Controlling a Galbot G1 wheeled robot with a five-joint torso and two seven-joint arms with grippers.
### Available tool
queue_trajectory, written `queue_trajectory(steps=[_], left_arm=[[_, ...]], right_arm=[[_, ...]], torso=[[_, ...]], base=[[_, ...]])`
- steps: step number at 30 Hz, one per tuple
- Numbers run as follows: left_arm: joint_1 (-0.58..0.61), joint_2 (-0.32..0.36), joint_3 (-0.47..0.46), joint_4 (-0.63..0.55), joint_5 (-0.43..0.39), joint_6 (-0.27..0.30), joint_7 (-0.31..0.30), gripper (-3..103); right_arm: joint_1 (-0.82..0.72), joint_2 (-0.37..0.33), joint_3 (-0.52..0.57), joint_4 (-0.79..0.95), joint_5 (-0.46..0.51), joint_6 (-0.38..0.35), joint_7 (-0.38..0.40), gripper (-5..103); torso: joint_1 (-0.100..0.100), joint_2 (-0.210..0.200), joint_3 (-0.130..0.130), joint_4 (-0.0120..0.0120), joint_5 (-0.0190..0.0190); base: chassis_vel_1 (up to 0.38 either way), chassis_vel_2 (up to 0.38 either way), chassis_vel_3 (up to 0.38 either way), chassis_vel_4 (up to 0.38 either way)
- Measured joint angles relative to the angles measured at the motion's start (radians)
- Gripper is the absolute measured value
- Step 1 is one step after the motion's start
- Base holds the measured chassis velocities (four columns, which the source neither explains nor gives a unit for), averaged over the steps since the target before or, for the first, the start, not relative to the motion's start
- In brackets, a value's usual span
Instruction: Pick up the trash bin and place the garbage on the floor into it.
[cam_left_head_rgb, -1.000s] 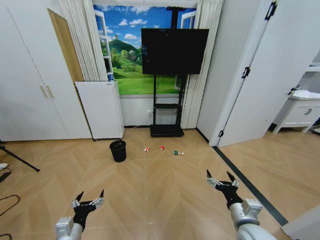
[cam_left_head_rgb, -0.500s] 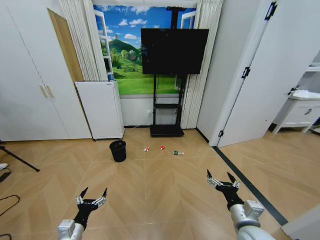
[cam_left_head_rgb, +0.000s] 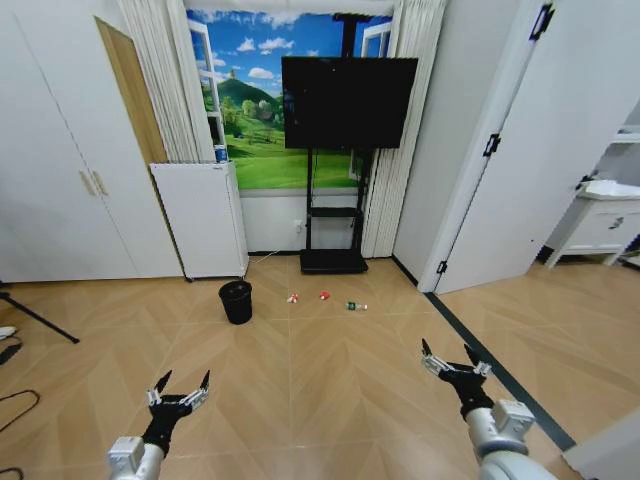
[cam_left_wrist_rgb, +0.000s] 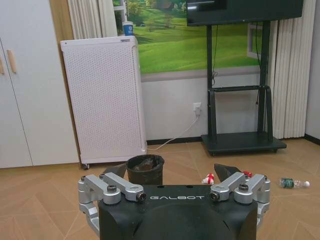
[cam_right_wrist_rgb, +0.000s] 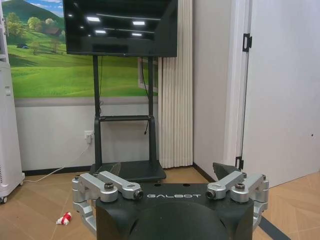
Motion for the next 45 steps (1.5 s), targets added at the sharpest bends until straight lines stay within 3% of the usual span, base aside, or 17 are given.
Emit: queue_trajectory(steps=[20,45], left_arm=[[0.007,-0.005,0.004,0.005,0.006,0.0,0.002,99],[0.005,-0.01,0.005,0.013,0.005,0.002,0.003,99]], right_arm=[[0.003,0.001,-0.015,-0.011,0.008,-0.009,-0.029,100],[0.016,0.0,-0.024,-0.029,0.009,-0.009,-0.032,100]], torso=[[0.0,0.0,0.0,0.0001,0.0],[0.0,0.0,0.0,-0.0001,-0.0002]], base=[[-0.057,0.053,0.064,-0.059],[-0.314,0.317,0.324,-0.318]])
